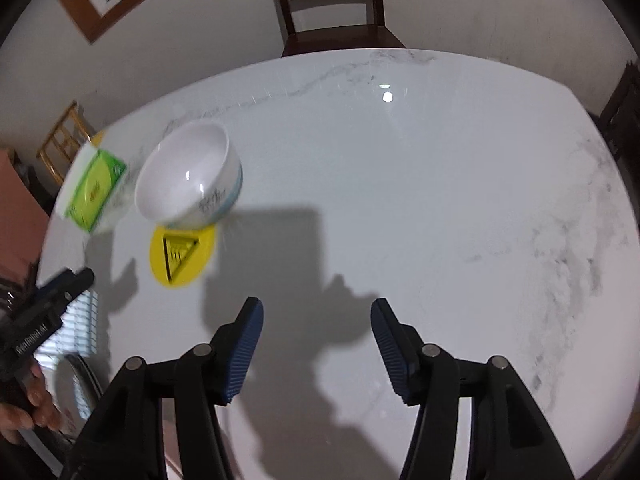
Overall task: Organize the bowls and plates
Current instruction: 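Move both tools to the small white printed bowl and grasp its rim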
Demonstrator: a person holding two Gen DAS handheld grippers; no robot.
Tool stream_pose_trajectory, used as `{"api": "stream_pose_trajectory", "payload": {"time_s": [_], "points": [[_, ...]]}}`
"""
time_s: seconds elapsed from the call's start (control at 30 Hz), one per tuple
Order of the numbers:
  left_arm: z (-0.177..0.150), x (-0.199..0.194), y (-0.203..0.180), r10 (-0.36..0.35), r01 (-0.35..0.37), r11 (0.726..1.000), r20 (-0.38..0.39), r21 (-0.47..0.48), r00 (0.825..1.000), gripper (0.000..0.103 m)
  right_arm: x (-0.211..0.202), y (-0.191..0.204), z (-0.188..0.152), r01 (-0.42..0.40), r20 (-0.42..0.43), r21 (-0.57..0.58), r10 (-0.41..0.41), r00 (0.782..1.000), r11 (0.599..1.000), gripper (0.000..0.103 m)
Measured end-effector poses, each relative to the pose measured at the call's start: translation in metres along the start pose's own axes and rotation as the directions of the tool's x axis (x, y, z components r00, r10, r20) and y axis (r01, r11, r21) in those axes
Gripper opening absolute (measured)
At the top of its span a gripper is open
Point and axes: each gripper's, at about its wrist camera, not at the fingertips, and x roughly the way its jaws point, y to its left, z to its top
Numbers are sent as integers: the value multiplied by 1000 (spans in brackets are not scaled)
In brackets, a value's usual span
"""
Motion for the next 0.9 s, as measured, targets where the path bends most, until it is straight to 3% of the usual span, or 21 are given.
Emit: {"api": "stream_pose_trajectory", "payload": {"time_s": [0.23, 0.43, 0.63, 0.83, 0.9], "points": [[42, 21, -9, -81, 81, 996, -6, -38, 997, 56, 6, 17, 44, -108, 64, -13, 108, 992, 994, 57], [66, 42, -17, -150, 147, 985, -24, -85, 988, 56, 27, 47, 73, -96, 53, -65, 100, 994, 993, 58], [73, 68, -26, -134, 128, 988, -60, -86, 989, 55, 61, 64, 83, -57, -1, -100, 57, 998, 993, 57], [75, 92, -24, -120, 111, 987, -81, -113, 989, 37, 83, 70, 84, -56, -12, -89, 56, 998, 994, 54], [74, 99, -22, -128, 117, 985, -88, -126, 988, 22, 87, 70, 84, -75, -20, -78, 73, 997, 994, 35]]}}
